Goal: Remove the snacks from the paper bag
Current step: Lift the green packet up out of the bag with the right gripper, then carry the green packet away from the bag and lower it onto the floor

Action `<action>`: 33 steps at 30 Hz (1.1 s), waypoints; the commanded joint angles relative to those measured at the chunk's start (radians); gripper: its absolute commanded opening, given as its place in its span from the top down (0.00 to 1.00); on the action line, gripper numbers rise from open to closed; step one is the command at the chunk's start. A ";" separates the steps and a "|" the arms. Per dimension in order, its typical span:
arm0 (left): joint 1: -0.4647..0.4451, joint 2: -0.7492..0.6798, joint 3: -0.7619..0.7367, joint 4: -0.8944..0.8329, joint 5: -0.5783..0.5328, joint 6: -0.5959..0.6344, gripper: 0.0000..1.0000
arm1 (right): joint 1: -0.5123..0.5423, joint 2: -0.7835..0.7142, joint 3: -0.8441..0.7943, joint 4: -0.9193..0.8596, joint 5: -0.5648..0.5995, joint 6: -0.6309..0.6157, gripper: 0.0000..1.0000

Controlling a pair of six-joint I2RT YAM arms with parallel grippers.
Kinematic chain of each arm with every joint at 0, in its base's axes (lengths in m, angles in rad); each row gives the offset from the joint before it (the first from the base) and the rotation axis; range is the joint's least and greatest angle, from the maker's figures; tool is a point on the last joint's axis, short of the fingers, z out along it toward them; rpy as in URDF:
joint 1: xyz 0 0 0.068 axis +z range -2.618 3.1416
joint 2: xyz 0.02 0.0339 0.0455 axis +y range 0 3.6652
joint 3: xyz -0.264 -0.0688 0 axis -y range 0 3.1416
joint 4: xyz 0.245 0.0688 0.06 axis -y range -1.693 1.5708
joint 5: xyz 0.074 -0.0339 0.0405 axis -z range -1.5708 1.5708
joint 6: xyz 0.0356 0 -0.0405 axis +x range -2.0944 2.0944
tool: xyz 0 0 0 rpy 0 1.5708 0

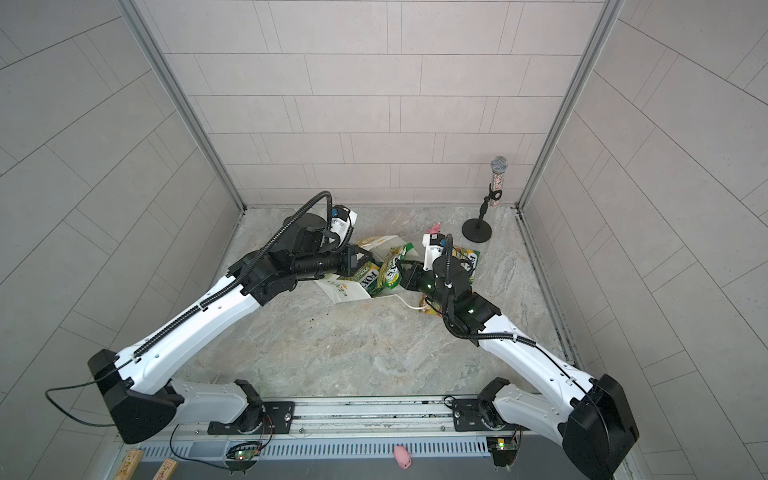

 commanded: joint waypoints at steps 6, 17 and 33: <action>-0.003 -0.005 -0.013 -0.006 -0.030 0.010 1.00 | -0.032 -0.140 0.102 -0.063 -0.037 -0.020 1.00; -0.003 -0.028 -0.010 -0.045 -0.129 0.032 1.00 | -0.087 -0.285 0.222 -0.314 0.072 -0.136 1.00; -0.002 -0.028 -0.005 -0.037 -0.106 0.035 1.00 | -0.528 -0.242 0.227 -0.580 0.110 -0.287 1.00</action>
